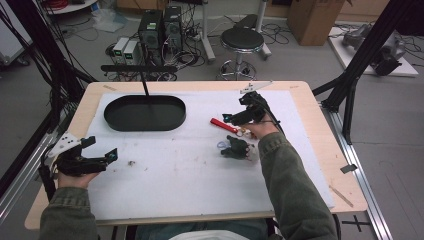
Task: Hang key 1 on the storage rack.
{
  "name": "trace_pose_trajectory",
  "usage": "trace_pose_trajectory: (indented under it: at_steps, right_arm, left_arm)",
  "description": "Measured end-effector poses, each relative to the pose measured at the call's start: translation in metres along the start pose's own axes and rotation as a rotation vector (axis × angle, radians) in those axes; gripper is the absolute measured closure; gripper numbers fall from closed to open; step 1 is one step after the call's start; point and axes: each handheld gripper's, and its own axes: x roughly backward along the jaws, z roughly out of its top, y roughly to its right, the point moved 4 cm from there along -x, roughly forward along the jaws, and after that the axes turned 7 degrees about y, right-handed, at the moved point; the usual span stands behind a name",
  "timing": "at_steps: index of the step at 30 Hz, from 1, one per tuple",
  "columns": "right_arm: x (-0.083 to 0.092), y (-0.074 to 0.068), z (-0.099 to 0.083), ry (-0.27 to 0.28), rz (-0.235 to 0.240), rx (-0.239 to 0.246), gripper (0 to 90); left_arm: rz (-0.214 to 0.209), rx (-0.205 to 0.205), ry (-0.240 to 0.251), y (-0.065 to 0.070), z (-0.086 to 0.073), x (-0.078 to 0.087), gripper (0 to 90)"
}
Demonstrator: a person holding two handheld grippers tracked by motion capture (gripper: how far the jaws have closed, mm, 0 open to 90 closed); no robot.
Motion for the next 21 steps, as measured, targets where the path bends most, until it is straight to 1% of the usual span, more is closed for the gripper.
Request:
trace_pose_trajectory:
  at_steps: [3,4,5,7,9,11,12,14,15,16,18,19,20,21]
  right_arm:
    - [-0.006,0.000,0.002,-0.015,0.006,0.006,0.5]
    - [-0.013,-0.001,0.003,-0.050,0.002,0.042,0.5]
    - [-0.016,0.000,0.002,-0.066,0.005,0.063,0.5]
    - [-0.024,0.000,0.000,-0.120,0.007,0.074,0.5]
    - [-0.031,0.001,-0.001,-0.162,0.015,0.104,0.5]
    - [-0.038,0.000,0.000,-0.182,0.028,0.101,0.5]
    - [-0.041,0.000,0.000,-0.184,0.037,0.110,0.5]
    - [-0.048,0.002,0.000,-0.227,0.038,0.097,1.4]
    - [-0.052,0.003,0.000,-0.252,0.047,0.110,4.3]
    - [-0.055,0.004,-0.001,-0.281,0.054,0.115,4.4]
    - [-0.064,0.005,-0.002,-0.335,0.051,0.118,4.4]
    - [-0.068,0.005,-0.003,-0.354,0.049,0.122,4.4]
    - [-0.068,0.005,-0.003,-0.354,0.049,0.122,4.4]
    - [-0.071,0.006,-0.004,-0.373,0.055,0.128,4.7]
  left_arm:
    - [-0.001,-0.005,-0.004,0.001,0.000,0.000,3.2]
    - [0.000,-0.007,-0.004,0.001,0.000,0.000,3.2]
    - [-0.002,-0.005,-0.003,0.002,0.000,0.000,3.2]
    - [-0.005,-0.010,-0.007,0.002,0.000,0.000,3.2]
    - [-0.005,-0.010,-0.009,0.003,0.000,0.000,3.1]
    - [-0.008,-0.005,-0.006,0.002,0.000,-0.001,3.1]
    - [-0.008,-0.005,-0.006,0.002,0.000,-0.001,3.2]
    - [-0.011,-0.002,-0.006,0.002,0.000,-0.001,3.2]
    - [-0.012,-0.002,-0.005,0.002,0.000,0.000,3.2]
    - [-0.012,-0.003,-0.004,0.002,0.000,0.000,3.2]
    - [-0.011,-0.002,-0.004,0.002,0.000,0.000,3.1]
    - [-0.008,-0.002,-0.003,0.002,0.000,0.000,3.2]
    - [-0.008,-0.002,-0.003,0.002,0.000,0.000,3.1]
    - [-0.007,-0.005,-0.006,0.001,0.000,0.000,3.1]
